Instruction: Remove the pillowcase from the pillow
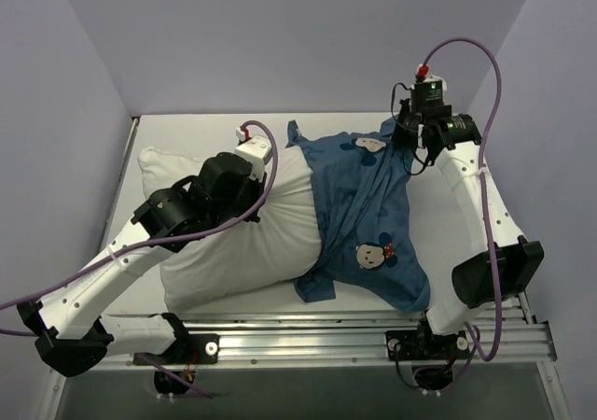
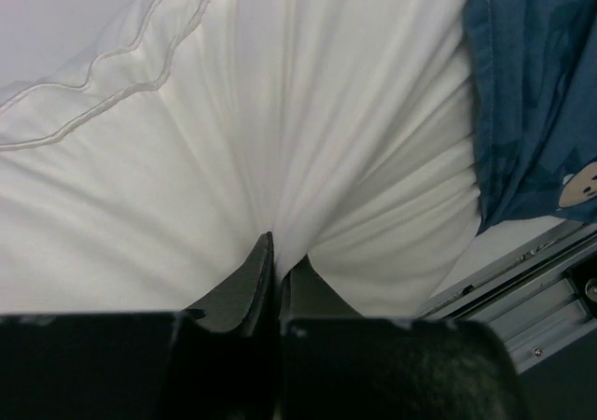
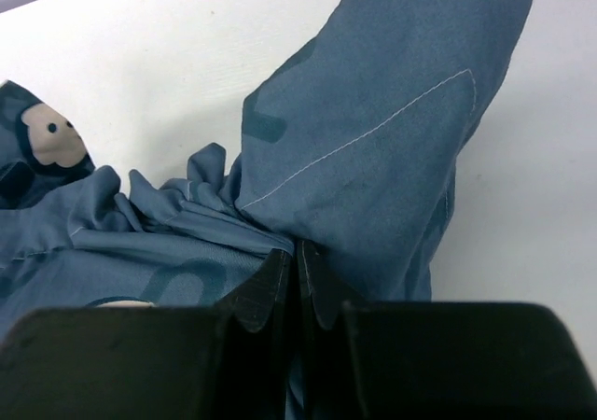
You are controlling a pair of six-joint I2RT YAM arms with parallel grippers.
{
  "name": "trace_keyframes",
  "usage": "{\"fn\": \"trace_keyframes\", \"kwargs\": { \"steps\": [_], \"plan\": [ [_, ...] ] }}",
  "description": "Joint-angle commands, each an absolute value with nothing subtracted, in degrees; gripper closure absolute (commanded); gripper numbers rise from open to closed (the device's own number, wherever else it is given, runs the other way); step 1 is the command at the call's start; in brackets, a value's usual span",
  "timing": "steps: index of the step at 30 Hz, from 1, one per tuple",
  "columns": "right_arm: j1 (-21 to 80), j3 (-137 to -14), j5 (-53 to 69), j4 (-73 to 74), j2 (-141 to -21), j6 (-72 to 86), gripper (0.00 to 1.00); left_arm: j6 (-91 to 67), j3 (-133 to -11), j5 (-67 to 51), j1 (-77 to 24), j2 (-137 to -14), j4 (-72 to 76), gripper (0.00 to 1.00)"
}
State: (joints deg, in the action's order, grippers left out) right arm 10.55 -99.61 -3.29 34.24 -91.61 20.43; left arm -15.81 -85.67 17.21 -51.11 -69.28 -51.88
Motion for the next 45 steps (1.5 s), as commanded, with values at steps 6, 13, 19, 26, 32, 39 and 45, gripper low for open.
{"fn": "trace_keyframes", "kwargs": {
  "steps": [6, 13, 19, 26, 32, 39, 45],
  "plan": [
    [-1.6, -95.4, -15.1, 20.6, -85.7, 19.5, 1.0, -15.1, -86.5, 29.8, -42.9, -66.4, -69.8, 0.98],
    [8.9, -90.3, 0.5, 15.8, -83.1, 18.6, 0.73, -14.4, -89.1, 20.1, -42.5, -77.2, -52.0, 0.98],
    [13.9, -75.7, 0.6, 14.1, -73.0, 24.8, 0.43, -16.5, -96.3, 20.8, -37.8, -88.8, -41.8, 0.98],
    [16.8, -59.6, 3.2, 16.2, -59.9, 28.3, 0.41, -11.3, -103.2, 19.3, -31.6, -92.4, -36.9, 0.54],
    [18.8, -48.8, 5.4, 13.0, -55.0, 32.3, 0.41, -1.9, -94.8, 17.7, -41.5, -81.8, -33.9, 0.07],
    [19.3, -48.0, 7.6, 6.2, -62.7, 30.7, 0.41, 4.8, -77.9, 29.0, -64.2, -73.8, -35.3, 0.03],
    [19.2, -52.7, 5.9, 2.1, -70.6, 27.9, 0.41, 3.2, -70.0, 36.7, -68.9, -75.5, -37.8, 0.05]
  ]
}}
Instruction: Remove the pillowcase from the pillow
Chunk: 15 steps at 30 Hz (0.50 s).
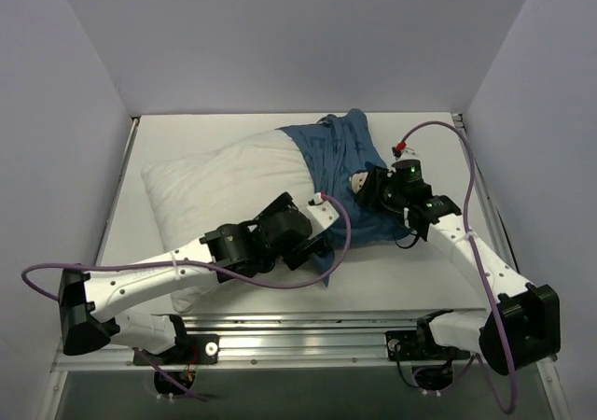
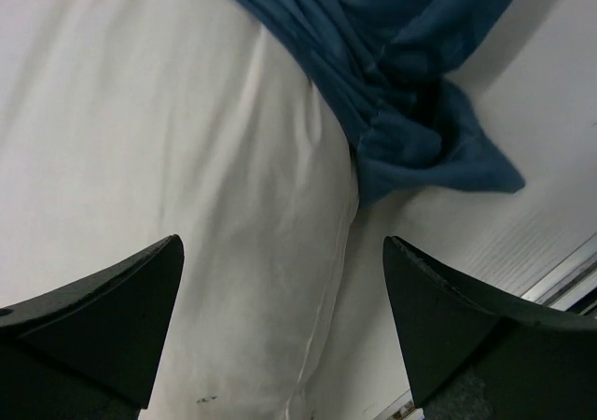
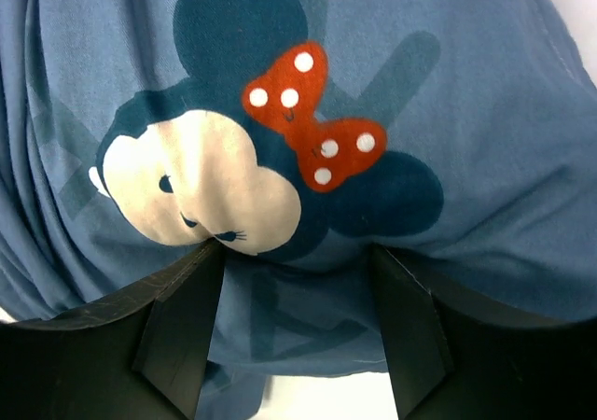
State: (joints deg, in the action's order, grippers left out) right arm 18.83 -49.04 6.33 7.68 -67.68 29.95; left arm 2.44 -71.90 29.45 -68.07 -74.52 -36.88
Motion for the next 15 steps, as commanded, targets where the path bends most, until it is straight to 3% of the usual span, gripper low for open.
{"fn": "trace_keyframes", "kwargs": {
  "steps": [1, 15],
  "plan": [
    [19.2, -54.7, 5.5, 2.4, -71.6, 27.3, 0.41, 3.9, -69.2, 37.5, -68.9, -75.9, -37.4, 0.05],
    [19.4, -55.4, 9.4, 2.8, -73.7, 25.6, 0.36, 5.5, -64.5, 42.4, -68.5, -91.2, -25.8, 0.05]
  ]
}}
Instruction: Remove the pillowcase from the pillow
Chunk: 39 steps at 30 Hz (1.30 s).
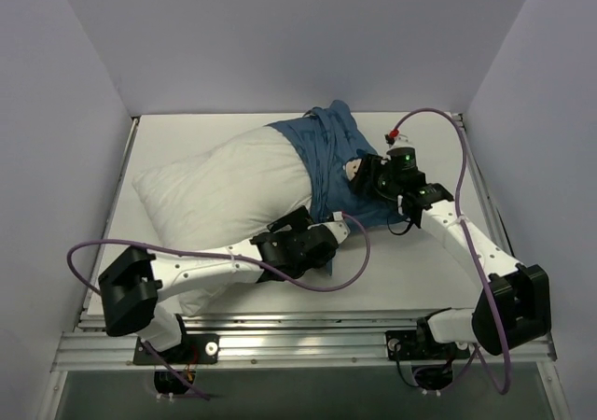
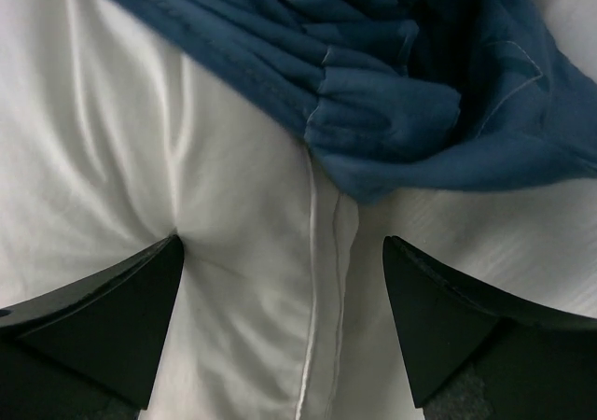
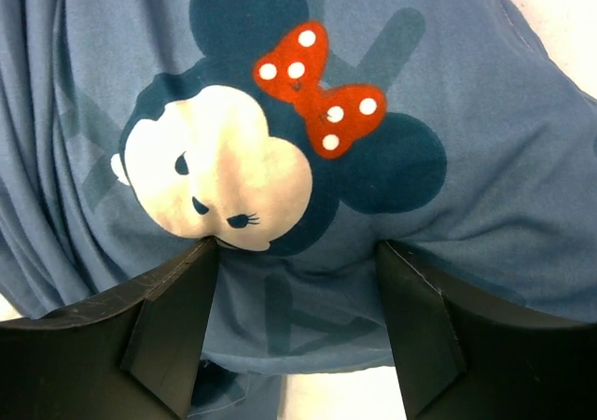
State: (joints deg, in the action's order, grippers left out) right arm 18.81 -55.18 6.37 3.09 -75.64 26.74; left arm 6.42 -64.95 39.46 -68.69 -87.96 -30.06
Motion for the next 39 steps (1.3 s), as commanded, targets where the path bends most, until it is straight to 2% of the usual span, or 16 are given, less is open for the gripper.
{"fn": "trace_keyframes", "kwargs": {
  "steps": [1, 2, 5, 9, 10, 12, 19, 25, 28, 32, 39],
  "plan": [
    [19.4, -55.3, 9.8, 3.2, -72.2, 25.2, 0.36, 5.0, -64.6, 42.7, -68.2, -93.2, -25.6, 0.04],
    [19.6, -55.1, 9.8, 3.9, -71.3, 24.5, 0.36, 4.7, -64.9, 43.6, -68.1, -94.2, -25.4, 0.03],
    [19.8, -53.7, 8.4, 6.1, -66.6, 24.1, 0.35, 2.6, -65.3, 45.5, -67.5, -97.2, -25.6, 0.14],
    [19.8, -50.9, 7.2, 8.7, -61.3, 24.5, 0.35, 0.7, -65.3, 44.7, -66.5, -98.6, -25.3, 0.52],
    [19.7, -49.8, 7.2, 9.0, -59.6, 24.5, 0.35, 0.7, -65.3, 44.7, -66.5, -98.7, -25.1, 0.75],
    [19.8, -48.8, 7.6, 9.8, -58.4, 24.4, 0.35, 0.7, -65.4, 44.4, -66.2, -98.3, -25.4, 0.95],
    [20.7, -48.7, 10.2, 11.6, -54.6, 22.6, 0.35, -4.3, -72.5, 35.7, -65.1, -91.0, -32.8, 0.98],
    [24.3, -46.5, 11.7, 8.6, -55.0, 21.9, 0.34, -6.4, -80.0, 34.0, -64.3, -85.1, -38.5, 0.98],
    [28.0, -45.8, 10.7, 6.8, -56.6, 22.4, 0.3, -6.7, -82.0, 33.8, -64.1, -83.6, -40.2, 0.98],
    [32.3, -46.1, 3.8, 4.5, -59.0, 23.2, 0.25, -7.6, -83.1, 33.1, -64.1, -82.6, -41.9, 0.98],
    [32.6, -49.4, -5.6, 6.1, -63.3, 30.2, 0.22, -8.6, -81.6, 34.1, -64.0, -80.2, -43.0, 0.98]
  ]
}}
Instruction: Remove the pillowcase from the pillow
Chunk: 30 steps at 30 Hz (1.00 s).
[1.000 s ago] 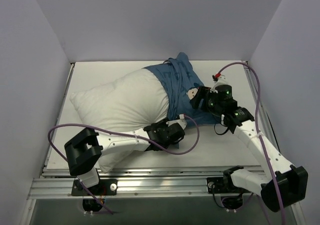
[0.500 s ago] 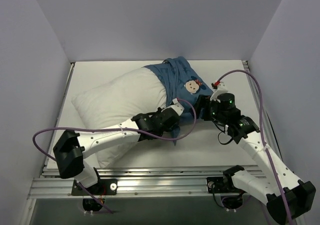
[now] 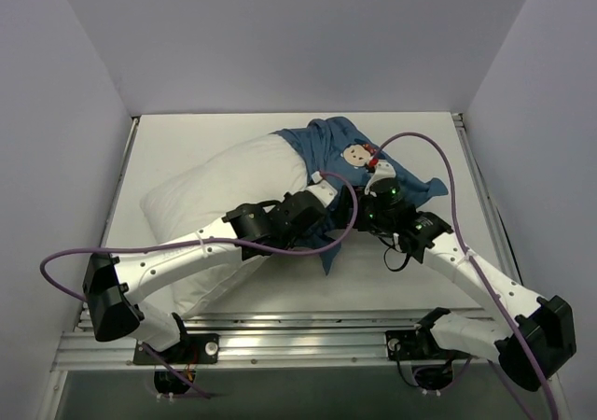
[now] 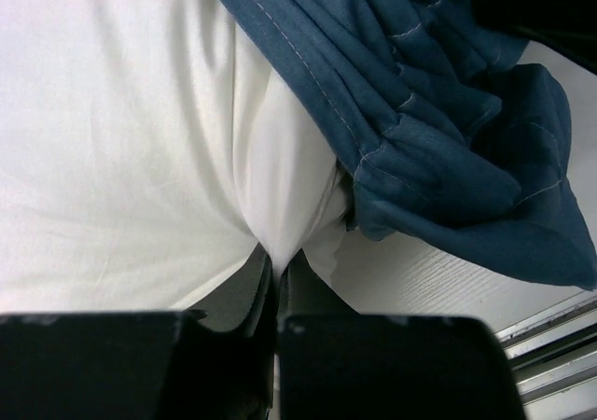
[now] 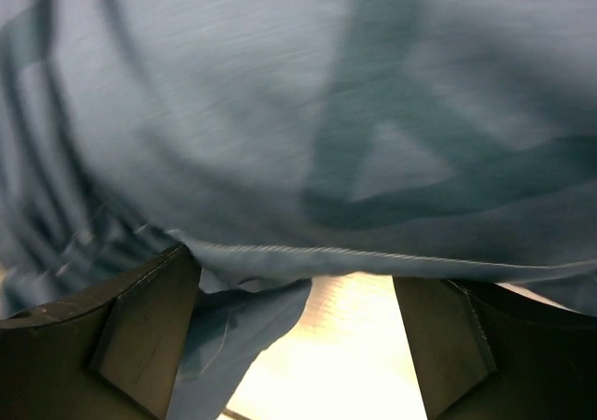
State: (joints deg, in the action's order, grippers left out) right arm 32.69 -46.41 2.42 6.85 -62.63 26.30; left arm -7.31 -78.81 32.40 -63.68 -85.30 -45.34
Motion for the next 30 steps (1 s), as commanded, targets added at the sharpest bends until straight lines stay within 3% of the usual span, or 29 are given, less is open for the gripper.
{"fn": "trace_keyframes", "kwargs": {
  "steps": [1, 6, 14, 22, 25, 26, 27, 29, 30],
  "plan": [
    [32.6, -49.5, -6.8, 6.8, -63.6, 31.5, 0.22, -9.0, -81.5, 34.5, -64.0, -80.0, -43.4, 0.98],
    [32.6, -47.7, -12.2, 11.6, -61.4, 37.4, 0.22, -10.3, -80.9, 34.8, -63.6, -79.8, -43.5, 0.98],
    [32.8, -45.6, 1.5, 1.4, -60.1, 38.4, 0.23, -12.5, -80.2, 33.7, -63.6, -80.5, -41.5, 0.98],
    [33.0, -44.8, 1.1, -3.6, -63.5, 43.9, 0.25, -13.2, -77.8, 32.6, -63.5, -79.6, -38.8, 0.98],
    [33.2, -45.1, 0.7, -3.0, -63.7, 44.2, 0.51, -13.4, -77.3, 31.9, -63.5, -79.4, -37.9, 0.98],
    [33.2, -45.4, 0.2, -1.3, -63.7, 44.0, 0.75, -13.5, -77.3, 32.1, -63.5, -79.3, -38.0, 0.98],
    [33.2, -46.7, -0.4, -0.3, -63.6, 43.8, 0.86, -13.5, -76.7, 32.3, -63.5, -79.1, -38.5, 0.98],
    [33.2, -48.6, -4.5, 5.2, -63.5, 43.1, 1.0, -13.9, -76.1, 34.7, -63.3, -78.1, -39.5, 0.98],
    [33.0, -50.8, -5.6, 6.7, -63.2, 42.4, 1.0, -14.1, -75.7, 35.4, -62.8, -77.8, -41.4, 0.98]
  ]
}}
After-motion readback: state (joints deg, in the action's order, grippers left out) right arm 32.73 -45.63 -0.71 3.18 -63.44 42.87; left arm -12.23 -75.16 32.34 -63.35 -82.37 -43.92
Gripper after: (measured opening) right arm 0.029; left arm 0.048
